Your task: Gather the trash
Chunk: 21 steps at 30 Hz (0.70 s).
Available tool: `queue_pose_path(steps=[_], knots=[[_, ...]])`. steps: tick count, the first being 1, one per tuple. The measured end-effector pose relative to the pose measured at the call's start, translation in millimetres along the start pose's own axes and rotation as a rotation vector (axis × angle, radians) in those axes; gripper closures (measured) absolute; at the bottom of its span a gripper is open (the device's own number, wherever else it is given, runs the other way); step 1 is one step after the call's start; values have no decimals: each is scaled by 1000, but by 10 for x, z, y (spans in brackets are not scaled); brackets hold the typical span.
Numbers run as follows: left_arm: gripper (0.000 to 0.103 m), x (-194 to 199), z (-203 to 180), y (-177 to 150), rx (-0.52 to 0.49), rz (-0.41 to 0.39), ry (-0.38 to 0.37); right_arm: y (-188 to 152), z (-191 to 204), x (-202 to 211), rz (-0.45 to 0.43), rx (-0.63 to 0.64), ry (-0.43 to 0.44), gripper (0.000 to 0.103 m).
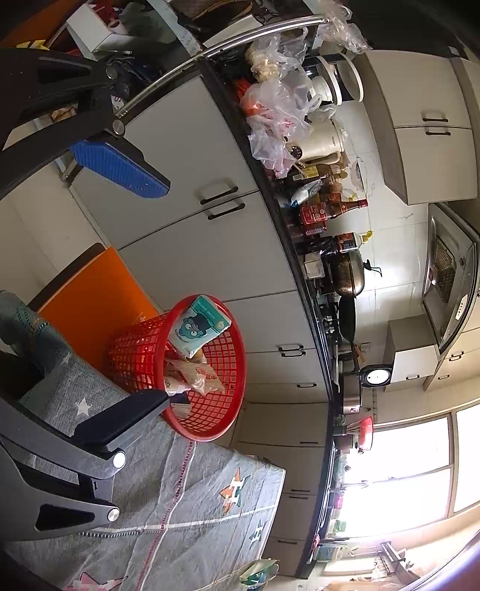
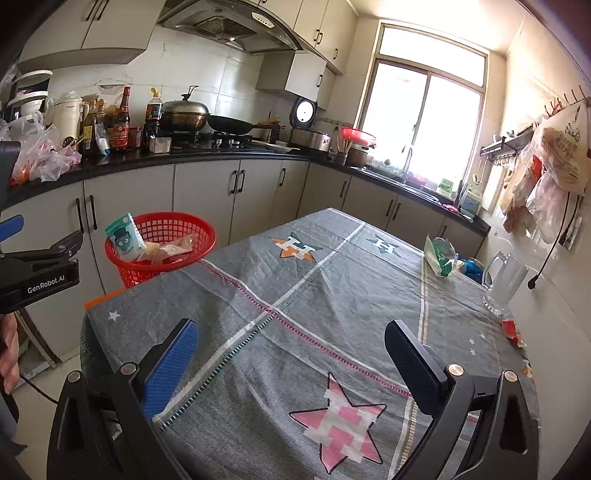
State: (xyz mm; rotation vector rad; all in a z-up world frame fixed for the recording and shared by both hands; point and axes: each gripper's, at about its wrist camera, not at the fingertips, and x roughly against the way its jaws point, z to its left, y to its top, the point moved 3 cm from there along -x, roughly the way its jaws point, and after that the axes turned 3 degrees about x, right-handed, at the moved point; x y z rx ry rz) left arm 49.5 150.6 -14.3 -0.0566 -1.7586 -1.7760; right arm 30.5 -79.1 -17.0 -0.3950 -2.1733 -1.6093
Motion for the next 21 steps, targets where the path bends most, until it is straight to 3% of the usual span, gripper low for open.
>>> queue_pose_path(steps=[21], knots=[[0,-13,-3,-6,-2,0,1,-33,69,-49,16,22,10,1]])
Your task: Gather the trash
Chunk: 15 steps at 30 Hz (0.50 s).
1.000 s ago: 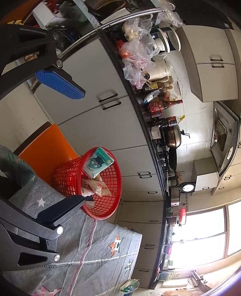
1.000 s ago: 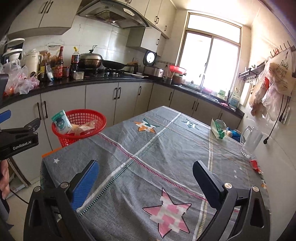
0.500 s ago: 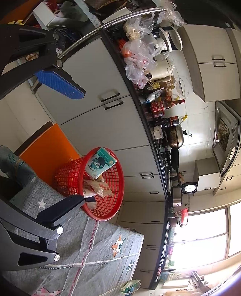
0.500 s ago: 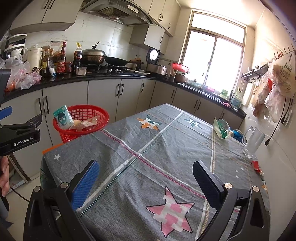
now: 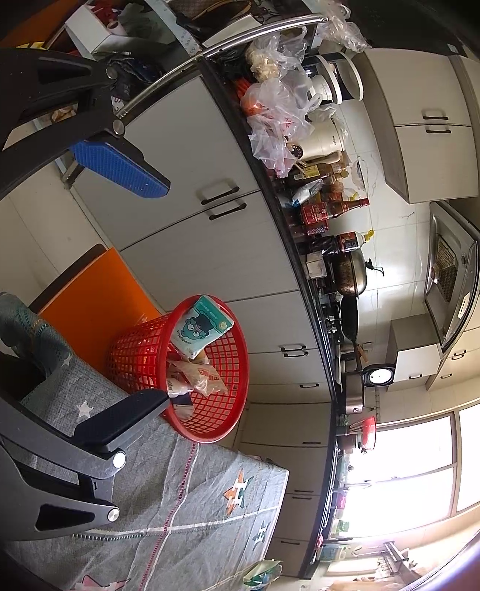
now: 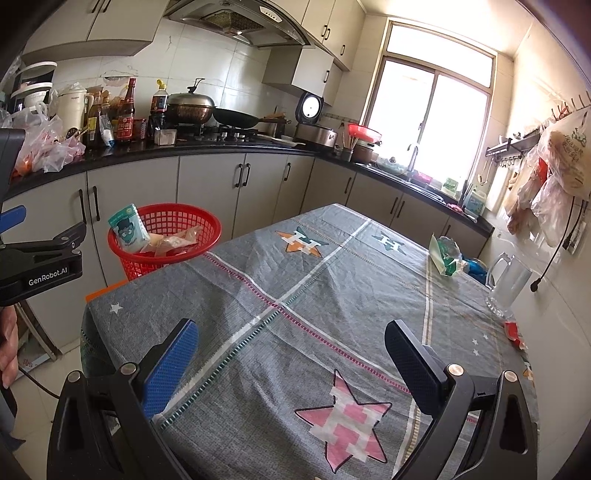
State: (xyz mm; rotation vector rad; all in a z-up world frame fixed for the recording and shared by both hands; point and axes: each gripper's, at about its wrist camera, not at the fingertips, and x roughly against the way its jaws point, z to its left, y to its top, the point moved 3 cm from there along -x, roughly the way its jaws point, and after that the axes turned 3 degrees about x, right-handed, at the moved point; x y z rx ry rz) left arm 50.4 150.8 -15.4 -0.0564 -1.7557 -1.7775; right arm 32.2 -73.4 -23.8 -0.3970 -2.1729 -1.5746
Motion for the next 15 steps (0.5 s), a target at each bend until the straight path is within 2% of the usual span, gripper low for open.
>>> queue_pose_path(steps=[15], knots=[[0,-2,1,-2,-2,1,1,-20,7,-18,8,2,4,1]])
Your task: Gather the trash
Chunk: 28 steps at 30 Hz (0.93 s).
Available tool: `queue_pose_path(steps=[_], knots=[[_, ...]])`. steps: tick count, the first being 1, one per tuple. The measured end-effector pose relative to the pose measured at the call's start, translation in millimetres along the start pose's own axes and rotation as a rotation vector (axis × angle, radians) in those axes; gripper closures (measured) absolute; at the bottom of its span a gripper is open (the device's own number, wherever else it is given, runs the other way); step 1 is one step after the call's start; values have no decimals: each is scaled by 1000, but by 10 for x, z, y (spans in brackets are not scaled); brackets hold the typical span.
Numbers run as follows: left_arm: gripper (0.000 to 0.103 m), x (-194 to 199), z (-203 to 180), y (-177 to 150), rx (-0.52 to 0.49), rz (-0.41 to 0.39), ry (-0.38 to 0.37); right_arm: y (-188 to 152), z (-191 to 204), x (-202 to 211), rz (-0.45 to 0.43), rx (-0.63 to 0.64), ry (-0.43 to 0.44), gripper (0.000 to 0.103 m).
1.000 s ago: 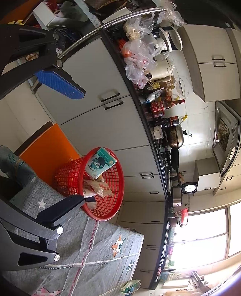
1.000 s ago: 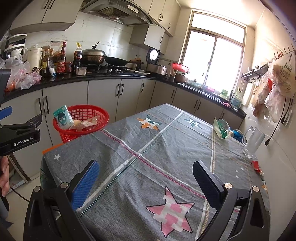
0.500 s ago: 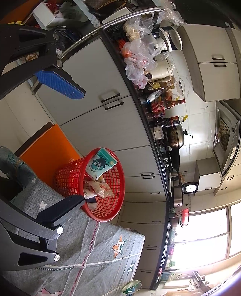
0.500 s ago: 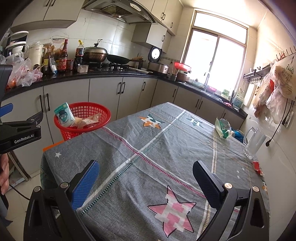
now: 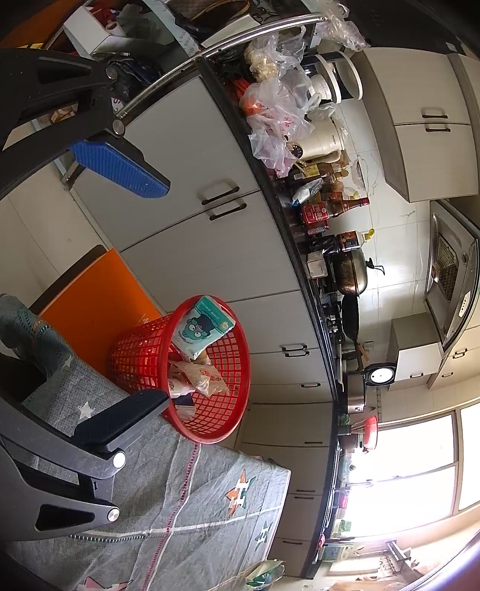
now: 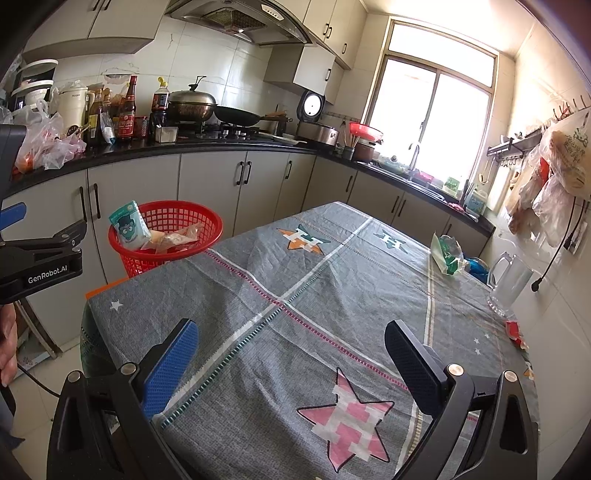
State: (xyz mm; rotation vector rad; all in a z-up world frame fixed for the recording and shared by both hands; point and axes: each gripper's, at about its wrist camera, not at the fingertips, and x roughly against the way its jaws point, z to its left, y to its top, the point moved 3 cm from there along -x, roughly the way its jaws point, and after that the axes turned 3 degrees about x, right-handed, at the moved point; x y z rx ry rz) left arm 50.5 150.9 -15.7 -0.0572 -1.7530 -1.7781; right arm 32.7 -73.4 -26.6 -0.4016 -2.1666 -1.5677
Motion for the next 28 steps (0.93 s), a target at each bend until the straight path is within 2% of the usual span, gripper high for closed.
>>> queue_pose_path(steps=[23,27,28], knots=[[0,-21,-26,-11,-20,2,-2,-30,0,-47,8,4,9,1],[0,-7,-149,-6,-61,-5,-24,-67,-140,-94,21,-53,38,1],[0,15,-235,4,-79,-6,-49,-87,-223,-127,32,-79,42,1]])
